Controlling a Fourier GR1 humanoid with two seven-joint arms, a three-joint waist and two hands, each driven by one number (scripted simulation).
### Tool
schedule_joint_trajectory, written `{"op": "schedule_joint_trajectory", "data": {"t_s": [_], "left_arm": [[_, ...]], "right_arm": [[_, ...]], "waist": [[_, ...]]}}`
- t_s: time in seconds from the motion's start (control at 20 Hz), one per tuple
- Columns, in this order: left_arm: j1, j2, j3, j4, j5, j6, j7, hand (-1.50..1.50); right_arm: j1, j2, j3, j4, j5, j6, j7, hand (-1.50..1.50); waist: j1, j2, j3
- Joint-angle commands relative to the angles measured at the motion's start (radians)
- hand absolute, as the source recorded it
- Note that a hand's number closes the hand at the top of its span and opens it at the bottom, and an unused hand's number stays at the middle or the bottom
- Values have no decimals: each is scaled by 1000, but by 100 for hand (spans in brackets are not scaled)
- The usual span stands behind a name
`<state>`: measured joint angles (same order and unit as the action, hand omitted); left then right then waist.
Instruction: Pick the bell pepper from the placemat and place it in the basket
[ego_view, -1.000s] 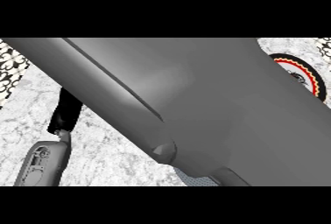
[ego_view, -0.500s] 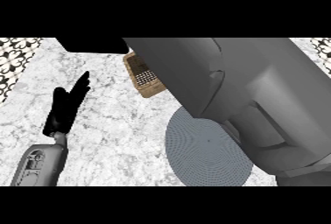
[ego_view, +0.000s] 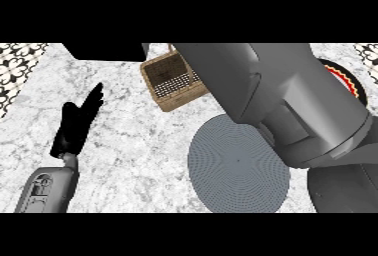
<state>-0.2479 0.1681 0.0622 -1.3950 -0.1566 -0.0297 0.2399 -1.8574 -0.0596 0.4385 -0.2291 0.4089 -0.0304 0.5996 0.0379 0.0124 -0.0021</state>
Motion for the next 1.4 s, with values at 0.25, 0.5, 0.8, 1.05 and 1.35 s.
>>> {"op": "schedule_joint_trajectory", "data": {"t_s": [0.25, 0.5, 0.8, 1.05, 1.35], "left_arm": [[-38, 27, 37, 63, 16, -18, -41, 0], [18, 19, 18, 13, 14, -26, -32, 0], [-6, -7, -3, -20, 0, -3, 37, 0], [17, 28, 32, -8, 16, -22, 2, 0], [52, 9, 45, 21, 16, 2, -43, 0]], "right_arm": [[103, 13, -129, 51, -82, -104, -40, -150], [160, 46, -149, 14, -75, -234, -109, -150], [180, 15, -201, -1, -82, -440, -162, -150], [191, -35, -226, -44, -74, -555, -105, -150], [269, -158, -280, -132, -109, -554, -64, -150]], "waist": [[2, 8, 0], [0, 0, 1], [5, 1, 1], [-21, -11, 2], [-48, -19, 2]]}}
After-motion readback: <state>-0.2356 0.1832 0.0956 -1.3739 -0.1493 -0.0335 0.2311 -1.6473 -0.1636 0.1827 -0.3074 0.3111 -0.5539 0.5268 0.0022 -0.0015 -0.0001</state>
